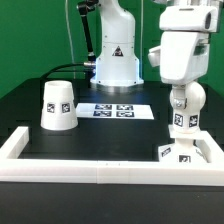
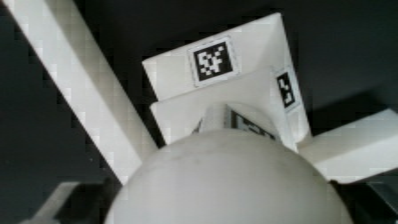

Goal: Assemble lamp

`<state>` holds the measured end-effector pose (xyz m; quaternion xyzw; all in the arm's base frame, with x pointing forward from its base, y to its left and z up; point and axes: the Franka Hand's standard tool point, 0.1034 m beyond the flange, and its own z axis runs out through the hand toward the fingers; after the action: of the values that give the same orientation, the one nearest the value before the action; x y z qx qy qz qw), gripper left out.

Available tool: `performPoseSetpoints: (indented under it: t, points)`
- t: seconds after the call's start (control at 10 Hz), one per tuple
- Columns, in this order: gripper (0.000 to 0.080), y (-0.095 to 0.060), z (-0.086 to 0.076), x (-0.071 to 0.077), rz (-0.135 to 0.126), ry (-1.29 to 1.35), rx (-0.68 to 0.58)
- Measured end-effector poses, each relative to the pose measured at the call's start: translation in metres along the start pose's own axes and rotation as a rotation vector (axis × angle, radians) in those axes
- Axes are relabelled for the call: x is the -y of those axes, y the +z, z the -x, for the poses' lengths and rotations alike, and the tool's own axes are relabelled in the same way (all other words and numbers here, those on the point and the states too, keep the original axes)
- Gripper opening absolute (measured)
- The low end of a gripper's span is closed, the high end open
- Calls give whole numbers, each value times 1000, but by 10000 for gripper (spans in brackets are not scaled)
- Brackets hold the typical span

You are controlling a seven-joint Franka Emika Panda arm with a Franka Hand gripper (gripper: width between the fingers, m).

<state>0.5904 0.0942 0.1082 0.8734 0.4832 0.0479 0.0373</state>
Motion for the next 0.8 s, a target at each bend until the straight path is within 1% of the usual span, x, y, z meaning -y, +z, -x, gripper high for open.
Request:
performPoseSetpoints:
  t: [0.2, 0.8]
  points:
    - [577, 0, -1, 1, 0, 223, 0]
    - [579, 0, -1, 1, -6, 643, -5]
